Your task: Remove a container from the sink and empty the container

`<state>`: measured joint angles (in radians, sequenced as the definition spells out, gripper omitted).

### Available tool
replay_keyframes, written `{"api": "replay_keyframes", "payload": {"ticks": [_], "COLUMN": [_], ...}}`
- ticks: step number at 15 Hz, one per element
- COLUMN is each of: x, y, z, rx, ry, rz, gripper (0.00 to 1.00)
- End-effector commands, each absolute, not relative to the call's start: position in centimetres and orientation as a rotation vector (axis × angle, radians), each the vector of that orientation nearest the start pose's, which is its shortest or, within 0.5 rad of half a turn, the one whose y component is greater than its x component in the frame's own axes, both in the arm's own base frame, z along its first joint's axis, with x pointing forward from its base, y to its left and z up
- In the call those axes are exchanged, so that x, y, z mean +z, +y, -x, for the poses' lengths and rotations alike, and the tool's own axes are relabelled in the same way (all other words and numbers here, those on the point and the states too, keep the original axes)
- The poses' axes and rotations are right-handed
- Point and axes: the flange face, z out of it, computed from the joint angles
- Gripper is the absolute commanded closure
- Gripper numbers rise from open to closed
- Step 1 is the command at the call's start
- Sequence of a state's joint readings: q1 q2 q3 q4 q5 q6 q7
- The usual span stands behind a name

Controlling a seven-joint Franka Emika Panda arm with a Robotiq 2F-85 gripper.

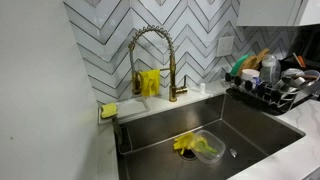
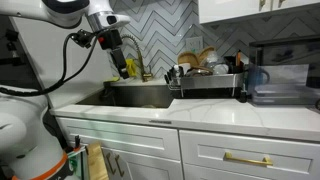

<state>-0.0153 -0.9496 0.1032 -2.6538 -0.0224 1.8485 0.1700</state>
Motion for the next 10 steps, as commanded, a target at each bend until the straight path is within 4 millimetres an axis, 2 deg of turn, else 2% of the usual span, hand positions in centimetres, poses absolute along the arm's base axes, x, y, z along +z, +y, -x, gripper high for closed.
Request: {"api": "replay_keyframes", "payload": {"ticks": [1, 6, 8, 10], "x": [52.1, 52.1, 51.4, 50.7], "y": [2.7, 2.7, 4.3, 6.9], "z": [-28.5, -28.5, -31.0, -33.5], "rx": [-0.244, -0.244, -0.246, -0.255], "ry": [0.184, 0.184, 0.091, -0.002], "rz": [3.217, 3.217, 3.177, 3.133], "gripper": [0.00, 0.00, 0.00, 0.00]}}
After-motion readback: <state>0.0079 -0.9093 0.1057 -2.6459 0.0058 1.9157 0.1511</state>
